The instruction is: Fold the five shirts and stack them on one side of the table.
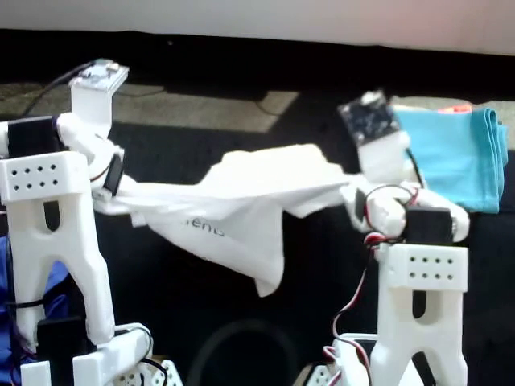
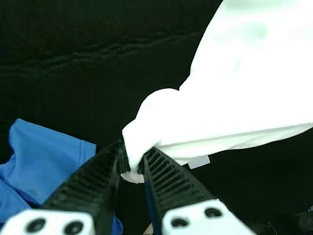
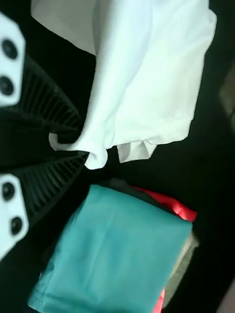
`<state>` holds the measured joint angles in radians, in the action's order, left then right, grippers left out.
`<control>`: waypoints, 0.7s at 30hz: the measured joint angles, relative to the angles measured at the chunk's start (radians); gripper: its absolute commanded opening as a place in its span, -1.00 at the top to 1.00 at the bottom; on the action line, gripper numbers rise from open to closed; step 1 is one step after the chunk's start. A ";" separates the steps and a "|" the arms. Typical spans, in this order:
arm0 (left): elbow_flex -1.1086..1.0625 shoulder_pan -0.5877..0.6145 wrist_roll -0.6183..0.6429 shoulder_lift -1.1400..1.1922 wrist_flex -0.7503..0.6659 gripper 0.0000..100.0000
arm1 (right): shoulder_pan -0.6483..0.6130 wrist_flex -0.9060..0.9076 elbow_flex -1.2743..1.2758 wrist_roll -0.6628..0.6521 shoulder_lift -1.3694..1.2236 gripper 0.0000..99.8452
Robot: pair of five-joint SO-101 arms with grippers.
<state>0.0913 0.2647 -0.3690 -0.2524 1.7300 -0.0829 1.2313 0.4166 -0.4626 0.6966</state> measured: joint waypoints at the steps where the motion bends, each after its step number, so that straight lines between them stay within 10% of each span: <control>1: 0.046 -0.017 0.015 0.000 0.012 0.98 | 0.000 -0.021 -0.029 0.002 0.000 0.99; 21: 0.634 -0.044 0.051 -0.170 0.032 0.98 | 0.009 -0.066 -0.578 0.002 0.003 0.99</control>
<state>0.7250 0.2202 -0.3184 -0.4227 1.7622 -0.0736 1.1653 -0.1619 -0.4611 0.6997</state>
